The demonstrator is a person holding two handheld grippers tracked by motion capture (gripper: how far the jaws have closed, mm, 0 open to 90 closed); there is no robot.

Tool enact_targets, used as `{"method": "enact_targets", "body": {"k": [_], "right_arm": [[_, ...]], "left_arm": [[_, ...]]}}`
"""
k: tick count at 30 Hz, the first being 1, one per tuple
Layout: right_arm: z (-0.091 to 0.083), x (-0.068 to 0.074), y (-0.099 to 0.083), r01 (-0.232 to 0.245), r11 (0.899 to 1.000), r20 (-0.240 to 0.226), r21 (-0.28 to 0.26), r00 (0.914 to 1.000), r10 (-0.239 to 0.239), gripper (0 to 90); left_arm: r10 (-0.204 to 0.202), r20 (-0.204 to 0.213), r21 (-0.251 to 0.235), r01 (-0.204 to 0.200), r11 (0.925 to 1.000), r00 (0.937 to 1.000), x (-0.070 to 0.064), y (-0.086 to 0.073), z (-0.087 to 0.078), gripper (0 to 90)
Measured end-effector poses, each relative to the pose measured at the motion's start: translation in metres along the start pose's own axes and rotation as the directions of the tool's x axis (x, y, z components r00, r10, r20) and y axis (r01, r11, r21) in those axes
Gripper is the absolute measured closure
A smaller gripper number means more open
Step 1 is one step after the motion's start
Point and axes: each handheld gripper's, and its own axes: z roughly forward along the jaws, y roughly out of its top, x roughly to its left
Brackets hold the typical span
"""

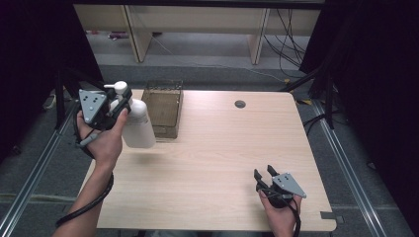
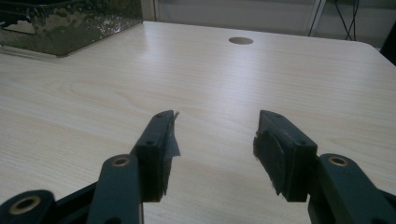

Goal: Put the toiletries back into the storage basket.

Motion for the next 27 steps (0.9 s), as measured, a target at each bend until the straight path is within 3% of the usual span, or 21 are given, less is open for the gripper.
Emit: {"method": "enact_targets", "body": {"k": [2, 10, 17, 18, 19, 26, 27], "right_arm": [[0.000, -0.001, 0.000, 0.024, 1.000, 0.009, -0.010, 0.9997, -0.023, 47.8], [0.000, -0.002, 0.000, 0.026, 1.000, 0.010, -0.011, 0.9996, -0.026, 47.8], [0.000, -0.001, 0.000, 0.025, 1.000, 0.009, -0.010, 0.9997, -0.025, 47.7], [-0.001, 0.002, 0.000, -0.020, 1.000, 0.004, 0.006, 0.9998, 0.020, 47.7], [-0.001, 0.002, 0.000, -0.027, 1.000, 0.003, 0.009, 0.9996, 0.027, 47.7], [0.001, 0.002, 0.000, -0.023, 1.000, 0.000, -0.005, 0.9997, 0.023, 47.7], [0.002, 0.000, 0.000, -0.001, 1.000, -0.009, -0.011, 1.0000, 0.001, 47.7]], "left_arm": [[0.000, 0.000, 0.000, 0.000, 1.0000, 1.0000, 0.000, 0.001, 0.002, 59.6], [0.002, 0.005, -0.004, -0.002, 1.0000, 1.0000, 0.001, 0.004, 0.008, 59.7], [0.006, -0.002, -0.006, -0.006, 1.0000, 1.0000, 0.003, 0.007, 0.012, 59.6], [0.008, -0.002, -0.006, -0.008, 1.0000, 1.0000, 0.003, 0.008, 0.012, 59.6], [0.008, -0.003, -0.007, -0.008, 0.9999, 1.0000, 0.003, 0.008, 0.013, 59.7], [0.010, -0.007, -0.010, -0.010, 0.9999, 0.9999, 0.005, 0.012, 0.019, 59.7], [0.011, -0.008, -0.010, -0.012, 0.9999, 0.9999, 0.005, 0.012, 0.020, 59.7]]}}
